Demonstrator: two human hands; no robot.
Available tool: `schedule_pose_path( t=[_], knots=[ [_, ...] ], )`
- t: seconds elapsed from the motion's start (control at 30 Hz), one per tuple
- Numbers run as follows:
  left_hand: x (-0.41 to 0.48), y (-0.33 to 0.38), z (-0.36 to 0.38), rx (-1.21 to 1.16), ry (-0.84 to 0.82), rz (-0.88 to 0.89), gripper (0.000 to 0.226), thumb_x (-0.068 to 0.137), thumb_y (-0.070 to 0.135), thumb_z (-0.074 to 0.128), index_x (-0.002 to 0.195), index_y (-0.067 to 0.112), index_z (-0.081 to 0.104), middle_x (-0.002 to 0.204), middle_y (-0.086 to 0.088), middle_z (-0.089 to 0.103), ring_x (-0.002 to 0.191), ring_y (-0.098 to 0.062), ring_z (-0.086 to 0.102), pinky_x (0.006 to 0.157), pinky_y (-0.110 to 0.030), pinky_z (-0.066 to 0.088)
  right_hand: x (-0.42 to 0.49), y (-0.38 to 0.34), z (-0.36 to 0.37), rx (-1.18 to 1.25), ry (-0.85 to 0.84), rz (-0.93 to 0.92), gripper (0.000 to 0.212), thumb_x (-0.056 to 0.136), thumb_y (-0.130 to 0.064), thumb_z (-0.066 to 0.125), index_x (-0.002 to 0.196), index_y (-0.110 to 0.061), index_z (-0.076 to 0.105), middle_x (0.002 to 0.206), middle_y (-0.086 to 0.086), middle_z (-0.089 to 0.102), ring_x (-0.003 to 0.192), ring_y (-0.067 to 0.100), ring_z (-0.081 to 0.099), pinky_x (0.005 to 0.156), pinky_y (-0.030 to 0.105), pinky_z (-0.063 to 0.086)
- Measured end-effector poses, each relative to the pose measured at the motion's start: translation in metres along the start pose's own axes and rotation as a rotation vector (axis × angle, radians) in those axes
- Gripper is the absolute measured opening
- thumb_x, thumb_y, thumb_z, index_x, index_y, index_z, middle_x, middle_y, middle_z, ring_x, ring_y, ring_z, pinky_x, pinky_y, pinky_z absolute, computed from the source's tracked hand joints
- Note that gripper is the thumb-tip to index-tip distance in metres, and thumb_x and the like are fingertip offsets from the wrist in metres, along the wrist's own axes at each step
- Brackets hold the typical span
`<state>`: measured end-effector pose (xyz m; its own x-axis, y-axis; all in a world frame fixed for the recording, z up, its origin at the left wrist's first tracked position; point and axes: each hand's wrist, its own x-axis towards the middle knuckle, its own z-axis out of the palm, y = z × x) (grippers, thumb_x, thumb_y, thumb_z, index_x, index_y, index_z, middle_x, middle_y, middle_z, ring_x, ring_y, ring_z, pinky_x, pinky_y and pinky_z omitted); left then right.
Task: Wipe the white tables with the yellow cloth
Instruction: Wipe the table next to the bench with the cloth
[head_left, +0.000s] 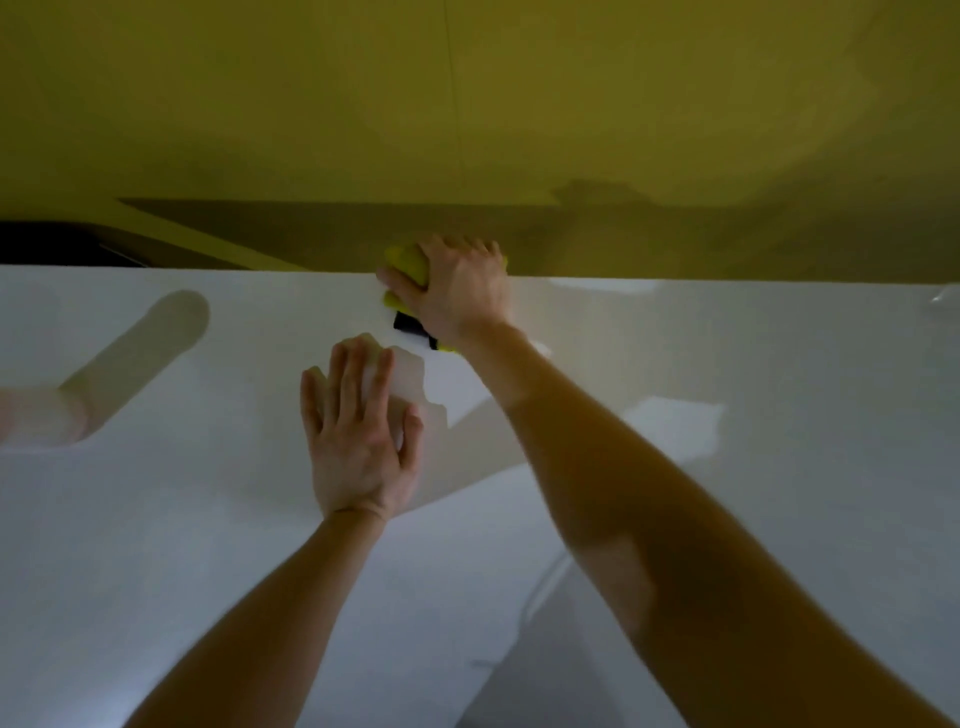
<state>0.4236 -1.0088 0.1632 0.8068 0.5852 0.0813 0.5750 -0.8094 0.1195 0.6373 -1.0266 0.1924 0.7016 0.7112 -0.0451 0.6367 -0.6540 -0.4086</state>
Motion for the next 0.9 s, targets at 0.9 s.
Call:
schedule_pose_path(
  t=[0.9],
  knots=[
    [0.000, 0.004, -0.006, 0.100, 0.055, 0.203, 0.058, 0.108, 0.028, 0.042, 0.165, 0.015, 0.044, 0.168, -0.021, 0.041, 0.156, -0.043, 0.039, 0.128, -0.066, 0.025, -0.082, 0.257, -0.084, -0.095, 0.382, 0.046, 0.057, 0.101, -0.068, 0.057, 0.095, -0.012, 0.067, 0.091, 0.017, 0.069, 0.089, 0.042, 0.066, 0.079, 0.048, 0.051]
  ],
)
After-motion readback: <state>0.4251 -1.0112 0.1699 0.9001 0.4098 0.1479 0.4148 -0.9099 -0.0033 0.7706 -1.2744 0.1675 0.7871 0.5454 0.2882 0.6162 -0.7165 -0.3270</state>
